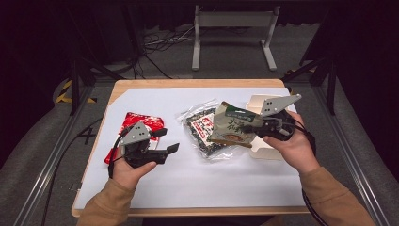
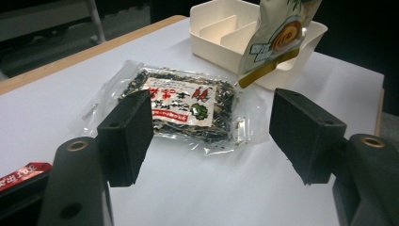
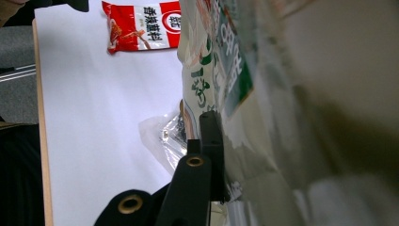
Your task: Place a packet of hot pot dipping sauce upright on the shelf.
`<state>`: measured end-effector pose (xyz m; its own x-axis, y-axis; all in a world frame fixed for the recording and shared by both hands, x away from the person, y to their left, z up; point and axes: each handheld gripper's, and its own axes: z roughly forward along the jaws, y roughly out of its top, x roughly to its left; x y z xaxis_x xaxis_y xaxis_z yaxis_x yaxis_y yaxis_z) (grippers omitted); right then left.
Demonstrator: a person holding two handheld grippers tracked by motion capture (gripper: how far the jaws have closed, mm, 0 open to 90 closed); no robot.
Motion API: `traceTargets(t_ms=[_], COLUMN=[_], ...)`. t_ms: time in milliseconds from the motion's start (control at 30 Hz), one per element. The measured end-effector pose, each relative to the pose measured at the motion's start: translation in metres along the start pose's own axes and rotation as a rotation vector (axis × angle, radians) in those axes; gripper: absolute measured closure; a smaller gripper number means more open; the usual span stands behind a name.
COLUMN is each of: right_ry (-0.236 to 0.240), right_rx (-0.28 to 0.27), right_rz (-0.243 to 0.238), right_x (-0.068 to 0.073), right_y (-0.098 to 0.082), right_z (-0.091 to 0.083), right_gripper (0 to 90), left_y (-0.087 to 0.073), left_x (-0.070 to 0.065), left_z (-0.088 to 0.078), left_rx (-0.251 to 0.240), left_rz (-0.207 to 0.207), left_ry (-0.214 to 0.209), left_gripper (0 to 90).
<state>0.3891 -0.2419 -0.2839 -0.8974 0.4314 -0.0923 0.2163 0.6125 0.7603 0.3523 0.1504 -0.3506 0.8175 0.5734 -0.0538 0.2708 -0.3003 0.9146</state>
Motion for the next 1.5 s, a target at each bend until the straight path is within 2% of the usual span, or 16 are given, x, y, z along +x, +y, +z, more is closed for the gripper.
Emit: traceTargets(t_ms=[67, 333, 467, 533, 667, 867, 1233, 1500], right_ry=[-0.002, -0.049, -0.066, -0.075, -0.094, -0.117, -0.156, -0.201], right_rx=[0.006, 0.024, 0.025, 0.028, 0.028, 0.018, -0.008, -0.018], right_rz=[0.003, -0.002, 0.011, 0.014, 0.006, 0.023, 0.031, 0.038], right_x=[-0.004, -0.023, -0.034, -0.039, -0.047, -0.064, -0.09, -0.107], right_y=[0.002, 0.008, 0.007, 0.007, 0.007, 0.005, -0.003, -0.008], right_z=[-0.003, -0.015, -0.019, -0.021, -0.024, -0.03, -0.038, -0.042], right_gripper=[89.1, 89.0, 88.9, 88.9, 88.8, 88.7, 88.8, 88.7], left_y=[-0.002, -0.006, -0.008, -0.009, -0.012, -0.013, -0.015, -0.016], left_x=[0.002, 0.009, 0.012, 0.014, 0.014, 0.016, 0.016, 0.018], left_z=[0.001, 0.005, 0.007, 0.009, 0.011, 0.011, 0.011, 0.012], left_rx=[0.002, 0.016, 0.046, 0.071, 0.077, 0.071, 0.071, 0.067], left_rz=[0.002, -0.007, -0.035, -0.058, -0.03, -0.023, -0.007, 0.006], left_ry=[0.014, 0.013, 0.002, -0.019, -0.009, 0.007, 0.025, 0.027], left_gripper=[29.7, 25.2, 23.8, 23.2, 25.9, 21.4, 23.9, 27.6])
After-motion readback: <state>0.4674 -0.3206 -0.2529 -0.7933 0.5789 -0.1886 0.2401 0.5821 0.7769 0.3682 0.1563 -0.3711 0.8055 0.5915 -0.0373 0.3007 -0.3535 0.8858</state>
